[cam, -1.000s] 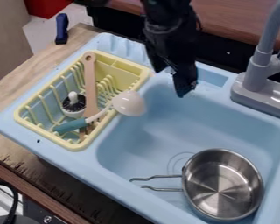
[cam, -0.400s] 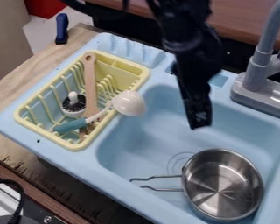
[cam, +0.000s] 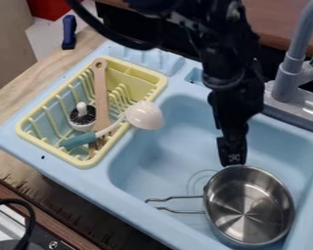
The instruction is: Move the pot at the upper right side of the sink
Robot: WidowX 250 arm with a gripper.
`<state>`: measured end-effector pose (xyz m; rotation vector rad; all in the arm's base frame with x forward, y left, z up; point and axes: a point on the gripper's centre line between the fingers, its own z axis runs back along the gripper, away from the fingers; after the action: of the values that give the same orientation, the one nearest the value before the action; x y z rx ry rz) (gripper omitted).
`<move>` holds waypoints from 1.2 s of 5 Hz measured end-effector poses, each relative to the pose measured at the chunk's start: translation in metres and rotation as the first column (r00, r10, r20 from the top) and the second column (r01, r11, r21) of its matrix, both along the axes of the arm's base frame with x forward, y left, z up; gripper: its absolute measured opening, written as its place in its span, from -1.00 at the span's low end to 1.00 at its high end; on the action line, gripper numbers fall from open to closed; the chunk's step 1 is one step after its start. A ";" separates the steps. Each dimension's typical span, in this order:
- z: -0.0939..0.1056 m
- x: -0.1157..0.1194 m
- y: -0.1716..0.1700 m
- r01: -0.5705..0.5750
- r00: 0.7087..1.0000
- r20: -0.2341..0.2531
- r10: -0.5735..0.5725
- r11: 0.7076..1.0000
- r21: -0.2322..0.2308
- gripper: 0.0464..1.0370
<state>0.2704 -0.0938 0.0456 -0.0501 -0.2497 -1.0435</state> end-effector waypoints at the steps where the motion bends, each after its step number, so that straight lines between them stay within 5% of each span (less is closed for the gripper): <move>1: -0.014 -0.003 -0.004 0.008 0.999 -0.035 -0.007 1.000 0.022 0.92; 2: -0.028 -0.005 -0.009 0.036 0.995 -0.098 -0.034 0.999 0.018 0.92; 3: -0.031 -0.003 -0.014 0.045 0.996 -0.071 -0.045 0.999 0.001 0.81; 4: -0.039 -0.002 -0.014 0.071 0.990 -0.116 -0.074 0.997 -0.034 0.27; 5: -0.038 0.004 -0.016 0.160 0.984 -0.067 -0.166 0.983 -0.088 -0.32; 6: -0.047 0.000 -0.016 0.153 0.981 -0.108 -0.160 0.986 -0.065 -0.75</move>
<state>0.2708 -0.1095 -0.0010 -0.1815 -0.1743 -1.1860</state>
